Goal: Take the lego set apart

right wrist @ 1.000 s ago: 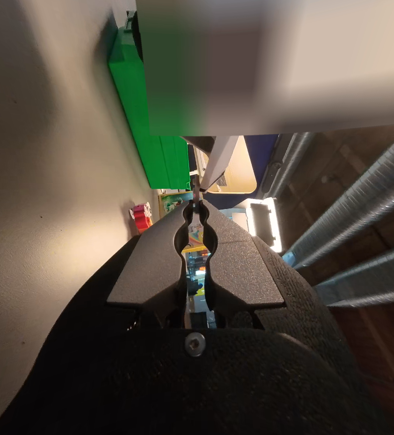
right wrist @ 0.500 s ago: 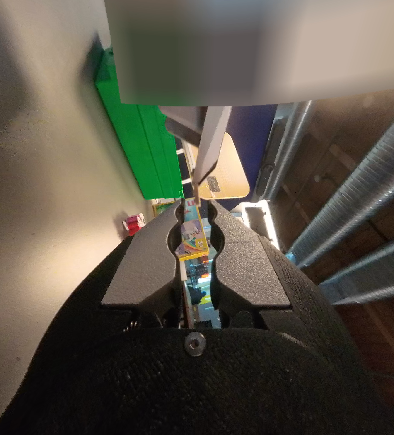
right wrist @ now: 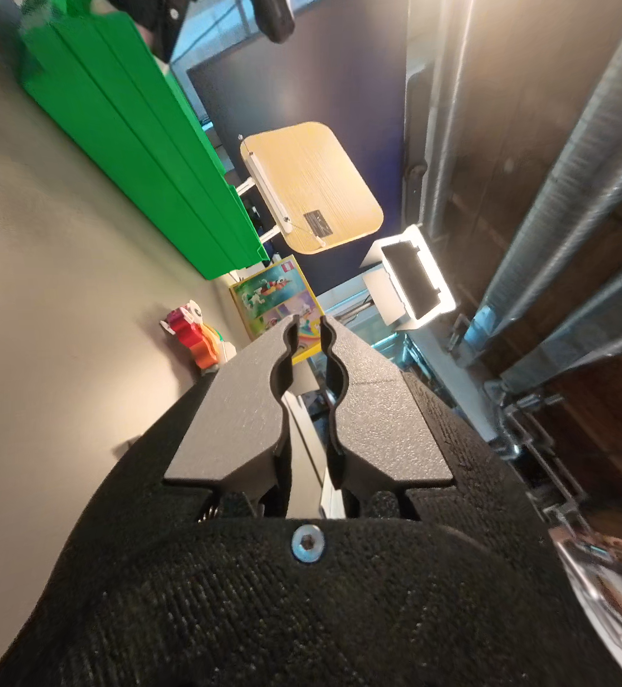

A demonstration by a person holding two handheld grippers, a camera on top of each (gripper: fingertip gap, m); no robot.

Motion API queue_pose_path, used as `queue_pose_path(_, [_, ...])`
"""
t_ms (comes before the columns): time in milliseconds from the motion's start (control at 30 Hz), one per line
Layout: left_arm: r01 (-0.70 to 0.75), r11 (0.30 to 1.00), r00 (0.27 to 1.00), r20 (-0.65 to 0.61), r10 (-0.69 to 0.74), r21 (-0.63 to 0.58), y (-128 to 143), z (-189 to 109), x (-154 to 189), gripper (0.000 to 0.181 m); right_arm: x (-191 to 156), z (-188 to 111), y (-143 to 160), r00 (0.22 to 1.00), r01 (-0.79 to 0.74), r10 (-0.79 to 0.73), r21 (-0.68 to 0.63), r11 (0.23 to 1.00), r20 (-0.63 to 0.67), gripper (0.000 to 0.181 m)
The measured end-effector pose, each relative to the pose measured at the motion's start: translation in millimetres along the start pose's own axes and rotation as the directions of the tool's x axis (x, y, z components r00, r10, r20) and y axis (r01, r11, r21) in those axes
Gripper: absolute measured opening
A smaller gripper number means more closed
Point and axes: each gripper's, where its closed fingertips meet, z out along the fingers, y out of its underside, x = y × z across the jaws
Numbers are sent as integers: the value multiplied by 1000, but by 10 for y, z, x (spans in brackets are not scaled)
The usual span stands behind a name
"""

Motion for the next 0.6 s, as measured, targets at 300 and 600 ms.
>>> queue_pose_path(300, [119,977,993,14,-119,-177,182,305,-4,68,159,-19,492,954,-295,299,-164,941,3,14])
queue_pose_path(600, [-14,755,993,100,-68,656,-646,-927,291,61,-483,-281,643,494,-585,762,-488,648,419,31])
